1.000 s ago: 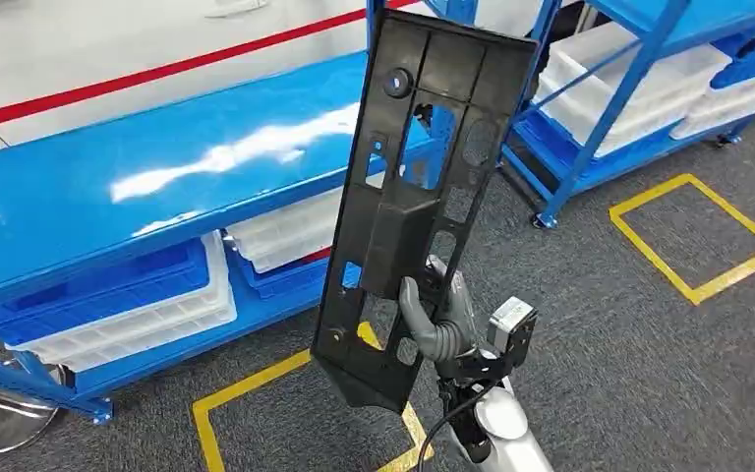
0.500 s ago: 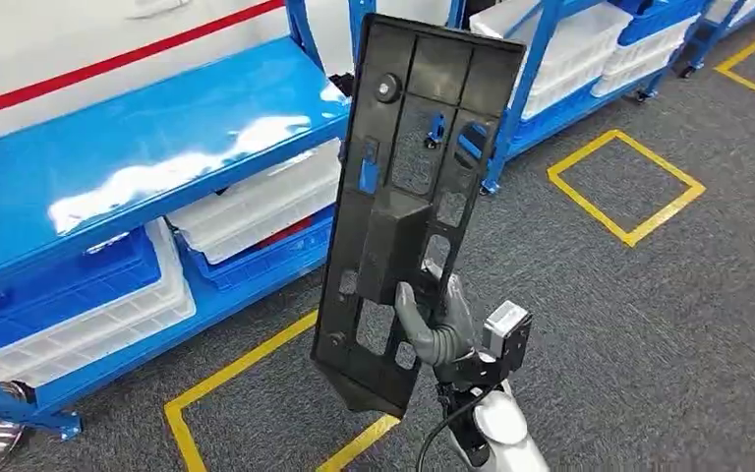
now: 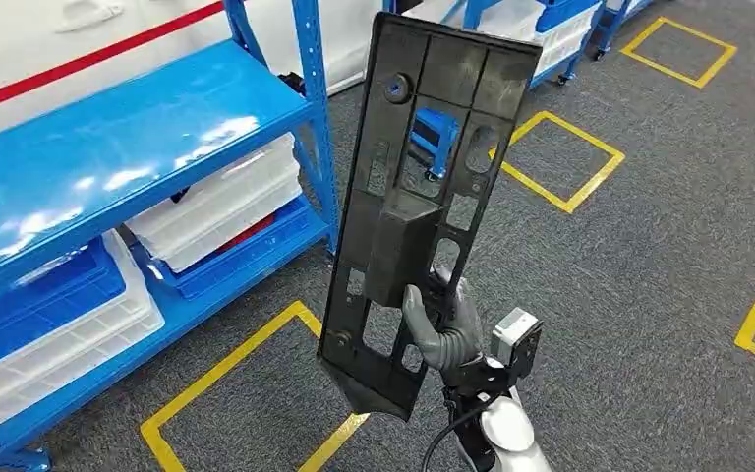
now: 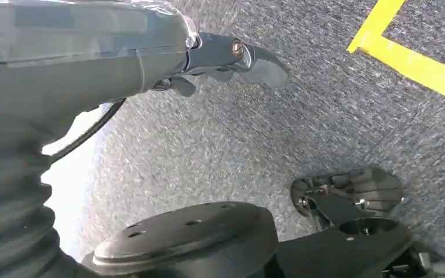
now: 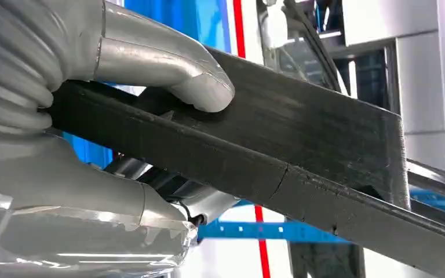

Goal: Take the parts from the cabinet and place them on the table.

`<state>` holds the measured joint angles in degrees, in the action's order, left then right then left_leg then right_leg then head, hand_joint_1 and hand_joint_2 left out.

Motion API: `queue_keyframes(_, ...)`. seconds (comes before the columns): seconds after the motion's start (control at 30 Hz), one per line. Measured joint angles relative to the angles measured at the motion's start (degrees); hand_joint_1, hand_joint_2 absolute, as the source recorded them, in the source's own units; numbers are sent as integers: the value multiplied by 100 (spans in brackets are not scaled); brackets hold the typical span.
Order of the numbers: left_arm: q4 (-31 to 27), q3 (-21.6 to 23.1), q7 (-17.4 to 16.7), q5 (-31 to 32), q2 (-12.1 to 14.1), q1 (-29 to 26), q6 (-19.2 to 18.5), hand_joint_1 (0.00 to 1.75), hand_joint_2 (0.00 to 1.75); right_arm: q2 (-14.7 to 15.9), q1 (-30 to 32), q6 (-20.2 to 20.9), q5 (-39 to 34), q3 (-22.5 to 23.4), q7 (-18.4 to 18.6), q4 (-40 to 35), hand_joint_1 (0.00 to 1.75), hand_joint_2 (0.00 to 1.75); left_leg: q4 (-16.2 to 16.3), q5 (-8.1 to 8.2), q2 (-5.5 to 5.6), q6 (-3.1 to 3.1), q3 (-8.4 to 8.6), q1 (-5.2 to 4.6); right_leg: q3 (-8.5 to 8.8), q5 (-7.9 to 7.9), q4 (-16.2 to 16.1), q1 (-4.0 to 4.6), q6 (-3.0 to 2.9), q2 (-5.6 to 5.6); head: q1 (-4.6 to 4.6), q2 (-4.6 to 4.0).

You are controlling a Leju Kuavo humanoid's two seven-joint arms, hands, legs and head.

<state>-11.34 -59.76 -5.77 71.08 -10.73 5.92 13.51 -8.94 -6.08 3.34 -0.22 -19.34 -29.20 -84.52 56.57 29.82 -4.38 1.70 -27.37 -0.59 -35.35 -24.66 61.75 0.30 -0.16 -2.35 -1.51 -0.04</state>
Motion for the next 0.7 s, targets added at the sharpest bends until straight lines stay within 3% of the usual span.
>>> queue_keyframes(0.03, 0, 2, -4, 13, -4, -3, 2, 0, 175, -2, -20, -2, 13, 0, 0, -20, 171, 175, 14, 11, -54, -20, -31, -34, 88, -108, -146, 56, -36, -166, 0, 0)
queue_keyframes(0.13, 0, 4, -11, 33, -13, 2, 7, 0, 175, -31, -23, -17, 79, 17, 2, -78, 171, 175, 27, -2, -209, -75, -62, -48, 32, -105, -246, 93, -109, -40, 0, 0)
queue_keyframes(0.17, 0, 11, -9, 35, -13, 10, 4, 0, 175, -31, -17, -31, 89, 39, 4, -102, 171, 175, 29, 7, -258, -93, -49, -64, 33, -80, -297, 69, -146, 6, -2, 0)
queue_keyframes(0.2, 0, 18, -9, 42, -9, 16, 4, 0, 175, -39, -13, -33, 101, 48, 4, -122, 171, 175, 88, 104, -106, -124, -79, -36, 68, -37, -360, 5, -174, 47, 2, 0)
queue_keyframes(0.23, 0, 26, -4, 50, -9, 10, 2, 0, 175, -46, -30, -39, 103, 57, 2, -149, 171, 175, 289, 254, 174, -158, -166, -28, 62, -14, -383, -8, -201, 101, -7, 0)
queue_keyframes(0.27, 0, 26, 9, 48, -9, 1, -9, 0, 175, -79, -40, -44, 109, 59, 2, -166, 171, 175, 724, 508, 301, -185, -353, 3, 42, 5, -381, -12, -225, 149, -7, 0)
queue_keyframes(0.33, 0, 26, 13, 48, -9, 52, -31, 0, 175, -92, -22, -48, 129, 74, 2, -188, 171, 175, 1581, 851, 360, -233, -719, 45, 21, 22, -375, -10, -227, 249, -2, 0)
queue_keyframes(0.37, 0, 26, 13, 48, -9, 70, -31, 0, 175, -92, -11, -48, 138, 83, 2, -188, 171, 175, 1798, 862, 363, -253, -806, 65, 9, 32, -360, -16, -221, 309, -4, 0)
queue_keyframes(0.4, 0, 26, 13, 48, -9, 74, -31, 0, 175, -92, 1, -48, 140, 87, 4, -188, 171, 175, 1745, 750, 363, -271, -765, 87, 1, 40, -346, -24, -208, 374, -4, 0)
queue_keyframes(0.43, 0, 26, 11, 52, -9, 65, -33, 0, 175, -92, 5, -50, 142, 90, 4, -190, 171, 175, 1455, 520, 371, -294, -620, 118, -14, 48, -320, -38, -194, 453, -4, 0)
queue_keyframes(0.47, 0, 31, 11, 59, -7, 46, -33, 0, 175, -92, 5, -50, 151, 92, 4, -197, 171, 175, 936, 209, 418, -319, -374, 156, -37, 54, -279, -57, -173, 548, -4, 0)
queue_keyframes(0.5, 0, 35, 9, 63, -7, 34, -31, 0, 175, -94, 4, -50, 151, 92, 2, -201, 171, 175, 540, 11, 539, -342, -198, 193, -62, 56, -243, -71, -140, 609, -4, 0)
queue_keyframes(0.53, 2, 35, 15, 63, -7, 18, -37, 0, 175, -107, 4, -55, 162, 98, 2, -214, 171, 175, 336, 71, 891, -364, -136, 228, -127, 75, -197, -60, -88, 680, -4, 0)
queue_keyframes(0.57, 2, 35, 26, 55, -9, 30, -46, 0, 175, -111, -2, -63, 175, 101, 0, -225, 171, 175, 163, 99, 916, -322, -127, 220, -218, 99, -143, -60, -42, 748, 2, 0)
queue_keyframes(0.63, 2, 35, 59, 33, -9, 21, -46, 0, 175, -125, 30, -103, 190, 105, -9, -251, 171, 175, 234, 64, 829, -235, -180, 180, -280, 195, -193, -80, 55, 836, 2, 0)
queue_keyframes(0.67, 2, 35, 72, 31, -9, 31, -48, 0, 175, -122, 55, -118, 201, 116, -9, -258, 171, 175, 218, 24, 756, -179, -171, 162, -293, 241, -211, -91, 113, 902, 2, 0)
queue_keyframes(0.7, 2, 35, 72, 31, -22, 36, -48, 0, 175, -122, 76, -122, 230, 140, -9, -271, 171, 175, 172, -28, 670, -110, -177, 215, -334, 221, -188, -122, 134, 870, 2, 0)
